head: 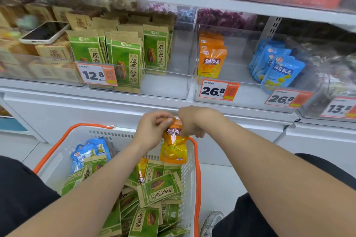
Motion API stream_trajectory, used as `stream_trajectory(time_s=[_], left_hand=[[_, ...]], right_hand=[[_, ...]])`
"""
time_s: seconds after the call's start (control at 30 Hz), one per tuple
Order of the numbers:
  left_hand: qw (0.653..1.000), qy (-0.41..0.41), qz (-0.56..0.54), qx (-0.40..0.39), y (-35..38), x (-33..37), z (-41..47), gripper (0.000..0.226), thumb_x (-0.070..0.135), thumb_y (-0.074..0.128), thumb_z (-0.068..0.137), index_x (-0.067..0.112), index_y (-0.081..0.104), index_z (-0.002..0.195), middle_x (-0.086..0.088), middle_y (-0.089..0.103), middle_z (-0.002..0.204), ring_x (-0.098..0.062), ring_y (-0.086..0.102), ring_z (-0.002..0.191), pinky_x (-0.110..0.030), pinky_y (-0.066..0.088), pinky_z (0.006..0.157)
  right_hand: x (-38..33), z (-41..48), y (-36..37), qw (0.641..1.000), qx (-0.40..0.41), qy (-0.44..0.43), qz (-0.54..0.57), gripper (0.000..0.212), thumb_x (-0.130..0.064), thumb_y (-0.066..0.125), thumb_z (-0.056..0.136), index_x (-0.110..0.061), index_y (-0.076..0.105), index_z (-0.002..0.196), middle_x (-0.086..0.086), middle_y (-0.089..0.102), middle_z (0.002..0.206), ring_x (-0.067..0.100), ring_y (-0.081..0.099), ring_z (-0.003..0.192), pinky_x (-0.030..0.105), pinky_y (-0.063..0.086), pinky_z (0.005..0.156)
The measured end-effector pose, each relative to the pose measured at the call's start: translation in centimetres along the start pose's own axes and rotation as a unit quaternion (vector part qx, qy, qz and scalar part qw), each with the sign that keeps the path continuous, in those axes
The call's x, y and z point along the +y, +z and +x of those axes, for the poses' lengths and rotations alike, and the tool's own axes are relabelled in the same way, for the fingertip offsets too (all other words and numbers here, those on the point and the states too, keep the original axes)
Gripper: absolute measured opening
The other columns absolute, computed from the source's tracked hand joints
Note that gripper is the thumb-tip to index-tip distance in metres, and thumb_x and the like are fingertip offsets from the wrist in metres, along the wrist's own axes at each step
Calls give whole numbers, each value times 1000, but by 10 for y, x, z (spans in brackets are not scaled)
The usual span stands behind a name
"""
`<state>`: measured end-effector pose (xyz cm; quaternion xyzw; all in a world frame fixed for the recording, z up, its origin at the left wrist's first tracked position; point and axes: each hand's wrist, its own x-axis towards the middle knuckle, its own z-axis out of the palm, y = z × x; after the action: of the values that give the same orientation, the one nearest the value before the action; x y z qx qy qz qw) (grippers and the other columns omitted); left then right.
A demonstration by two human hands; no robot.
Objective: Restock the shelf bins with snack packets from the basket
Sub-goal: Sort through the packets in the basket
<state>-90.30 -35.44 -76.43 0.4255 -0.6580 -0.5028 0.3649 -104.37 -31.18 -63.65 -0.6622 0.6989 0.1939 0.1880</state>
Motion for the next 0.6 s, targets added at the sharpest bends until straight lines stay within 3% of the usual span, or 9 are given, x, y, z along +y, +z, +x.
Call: stream_trajectory(time_s=[0.13, 0.27, 0.33, 0.43, 0.6], left_hand=[[996, 4, -78, 41, 6, 37, -6, 9, 12, 76, 94, 8, 76, 102, -9, 79, 81, -22, 75, 70, -41, 61, 64], [991, 60, -46, 107, 13, 60, -5, 14, 26, 82, 90, 16, 74, 95, -2, 76, 83, -24, 75, 77, -44, 63, 68], [987, 96, -28, 129, 19, 73, -5, 17, 37, 71, 99, 20, 71, 101, 3, 74, 88, -15, 73, 80, -38, 61, 70], [976, 142, 44, 157, 29, 91, -7, 28, 39, 48, 110, 18, 65, 102, 9, 68, 84, 0, 63, 77, -15, 44, 63], [955, 186, 114, 201, 45, 113, -5, 31, 41, 37, 112, 21, 57, 102, 11, 60, 88, -10, 54, 79, -28, 31, 65]], right_hand=[[13, -14, -16, 991, -9, 20, 131, 32, -24, 80, 89, 0, 64, 102, 10, 75, 82, 24, 79, 75, 43, 66, 78], [21, -33, -27, 969, 0, 27, 247, 34, -19, 82, 88, 1, 63, 108, 15, 78, 82, 25, 78, 70, 42, 66, 79], [22, -41, -35, 958, 47, 33, 281, 31, -12, 79, 89, 0, 62, 112, 17, 77, 89, 26, 78, 68, 42, 66, 75], [26, -47, -48, 947, 159, 37, 277, 30, -9, 80, 84, -3, 66, 111, 12, 73, 94, 27, 76, 80, 43, 66, 75], [37, -59, -56, 912, 316, 58, 254, 37, -9, 85, 74, -16, 63, 103, 3, 62, 88, 26, 67, 85, 44, 65, 71]])
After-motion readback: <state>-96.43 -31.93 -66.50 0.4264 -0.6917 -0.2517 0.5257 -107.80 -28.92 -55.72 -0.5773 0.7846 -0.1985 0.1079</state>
